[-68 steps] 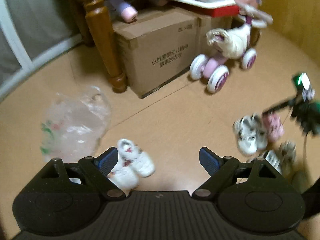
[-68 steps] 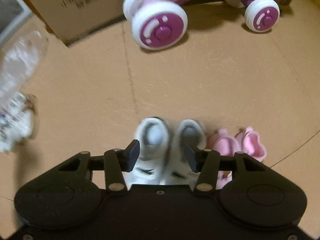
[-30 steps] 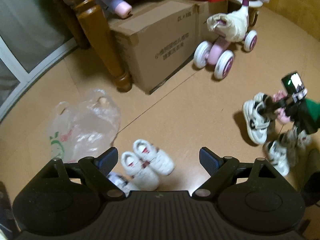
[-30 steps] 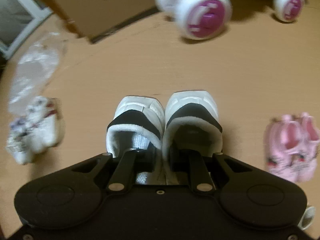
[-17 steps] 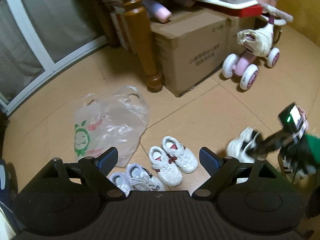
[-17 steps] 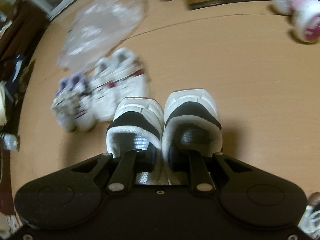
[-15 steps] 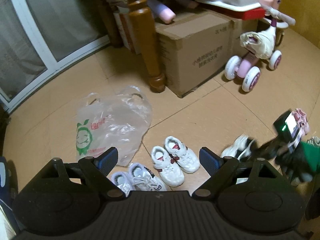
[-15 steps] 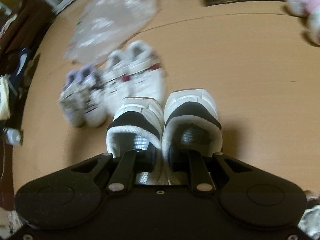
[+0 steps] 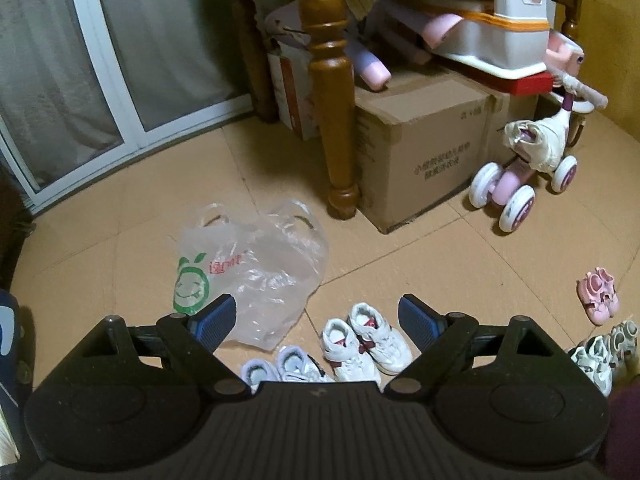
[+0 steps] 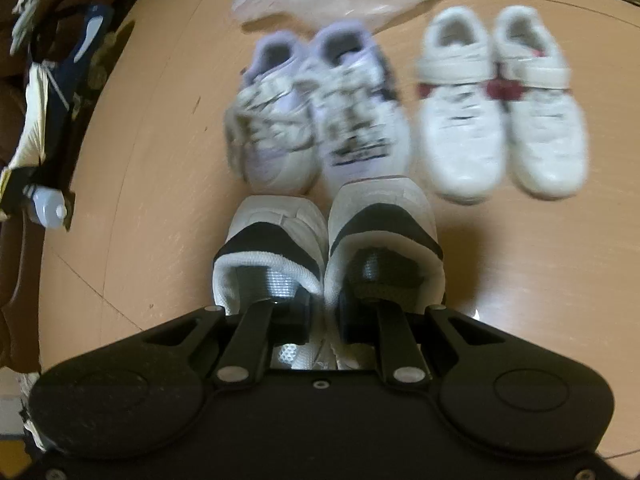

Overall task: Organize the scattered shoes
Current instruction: 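Carry the black-trimmed pair with the right tool and lower it before the Kuromi sneakers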

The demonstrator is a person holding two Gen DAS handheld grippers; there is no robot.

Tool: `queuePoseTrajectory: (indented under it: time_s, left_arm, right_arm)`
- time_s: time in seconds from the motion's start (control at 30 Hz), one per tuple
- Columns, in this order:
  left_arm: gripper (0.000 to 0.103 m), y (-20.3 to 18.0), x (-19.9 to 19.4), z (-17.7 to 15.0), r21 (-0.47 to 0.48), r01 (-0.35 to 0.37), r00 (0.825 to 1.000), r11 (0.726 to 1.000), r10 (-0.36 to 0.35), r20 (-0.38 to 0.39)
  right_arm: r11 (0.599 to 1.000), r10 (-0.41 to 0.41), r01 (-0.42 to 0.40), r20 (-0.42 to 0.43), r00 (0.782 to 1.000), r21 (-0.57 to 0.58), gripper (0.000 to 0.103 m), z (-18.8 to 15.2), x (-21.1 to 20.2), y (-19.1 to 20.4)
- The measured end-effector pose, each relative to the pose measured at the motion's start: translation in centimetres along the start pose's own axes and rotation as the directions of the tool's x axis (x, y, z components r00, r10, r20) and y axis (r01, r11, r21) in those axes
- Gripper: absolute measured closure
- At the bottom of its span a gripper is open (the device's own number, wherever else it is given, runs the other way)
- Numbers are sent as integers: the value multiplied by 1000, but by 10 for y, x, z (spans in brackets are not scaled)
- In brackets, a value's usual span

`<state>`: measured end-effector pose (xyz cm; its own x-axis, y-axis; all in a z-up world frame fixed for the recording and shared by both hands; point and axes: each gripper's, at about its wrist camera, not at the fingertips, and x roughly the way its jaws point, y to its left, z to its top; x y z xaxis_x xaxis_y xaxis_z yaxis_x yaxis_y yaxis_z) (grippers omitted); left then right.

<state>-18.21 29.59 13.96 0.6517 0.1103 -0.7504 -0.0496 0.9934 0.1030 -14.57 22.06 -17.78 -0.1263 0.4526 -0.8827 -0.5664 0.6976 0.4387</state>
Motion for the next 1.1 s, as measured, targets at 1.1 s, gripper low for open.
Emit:
queuePoseTrajectory:
  time_s: [1.1]
  left_arm:
    - [14, 21, -3, -14, 22, -36, 999, 999, 37, -9]
  right_arm:
    - [933, 0, 11, -29, 1000, 360, 88, 6, 57, 23]
